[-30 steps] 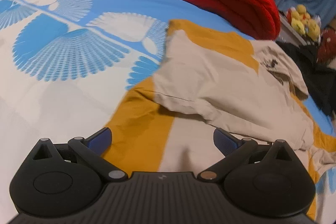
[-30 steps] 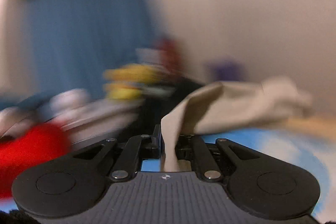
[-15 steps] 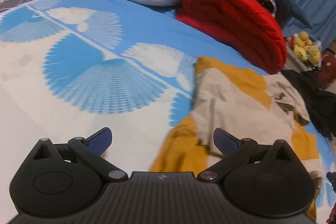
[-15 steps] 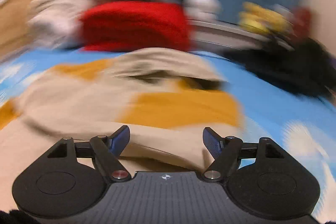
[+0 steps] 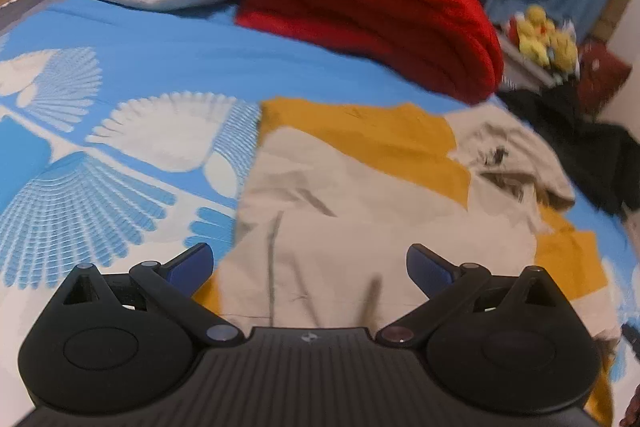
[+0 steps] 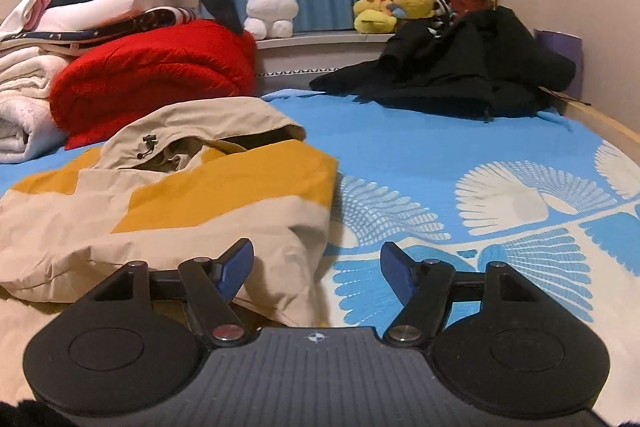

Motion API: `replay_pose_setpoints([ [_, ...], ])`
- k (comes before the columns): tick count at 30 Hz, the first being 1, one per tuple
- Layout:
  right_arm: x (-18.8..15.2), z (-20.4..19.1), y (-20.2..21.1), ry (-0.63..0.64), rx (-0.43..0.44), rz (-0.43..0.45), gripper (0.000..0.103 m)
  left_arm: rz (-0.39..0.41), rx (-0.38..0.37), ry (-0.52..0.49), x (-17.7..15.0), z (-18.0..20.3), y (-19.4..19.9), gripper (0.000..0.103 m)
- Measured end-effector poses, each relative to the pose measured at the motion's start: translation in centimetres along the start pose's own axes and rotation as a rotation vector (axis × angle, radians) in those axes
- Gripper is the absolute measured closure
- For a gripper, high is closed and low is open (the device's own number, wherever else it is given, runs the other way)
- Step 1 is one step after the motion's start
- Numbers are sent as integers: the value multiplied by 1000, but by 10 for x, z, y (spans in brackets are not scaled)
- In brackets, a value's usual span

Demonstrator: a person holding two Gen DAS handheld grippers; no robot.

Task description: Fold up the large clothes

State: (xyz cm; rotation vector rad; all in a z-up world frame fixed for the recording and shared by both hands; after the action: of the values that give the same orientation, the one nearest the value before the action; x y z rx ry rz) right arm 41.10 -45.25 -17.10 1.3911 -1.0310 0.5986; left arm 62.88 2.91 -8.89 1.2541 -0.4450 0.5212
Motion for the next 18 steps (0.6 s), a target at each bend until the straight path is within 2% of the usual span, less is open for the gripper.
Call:
replay_pose_setpoints([
  [4,5,-3,-4,-13,13,2,31,-39,0,-72,-7,20,-9,0],
  [6,9,-6,1,-1,12,34,31,-44,-4,-122,-14,31,-9,1],
  [7,11,-9,5,4,10,57,31,-54,4,-146,-17,36,-12,10],
  [9,16,-12,12,-3,15,118,31,-90,35,-177,-23,42,-21,64],
  [10,17,-13,13,-18,31,136,34,-103,45,-187,-25,44,-23,103],
  [11,17,-15,13,-31,62,140,40,-103,51,-204,-27,48,-23,102],
  [12,16,-17,12,-37,92,136,67,-81,70,-230,-28,53,-19,102],
  [13,15,-19,8,-35,102,120,87,-56,85,-269,-28,59,-15,102],
  [15,6,-23,-9,5,86,28,91,-16,96,-296,-23,66,-6,103],
  [18,-33,-24,-43,134,23,-192,97,46,63,-276,1,74,11,103],
])
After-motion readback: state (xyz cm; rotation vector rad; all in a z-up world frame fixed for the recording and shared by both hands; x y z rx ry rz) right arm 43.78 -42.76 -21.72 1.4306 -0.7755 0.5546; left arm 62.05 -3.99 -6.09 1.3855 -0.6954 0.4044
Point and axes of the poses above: each gripper's, at about its wrist camera, not at the fingertips, and y roughly against the way its jaws point, z to its right, x to its top, the point moved 4 cm from there along -y, roughly the way its jaws point, and after that the axes turned 2 degrees about -z, right-handed, at the moved point
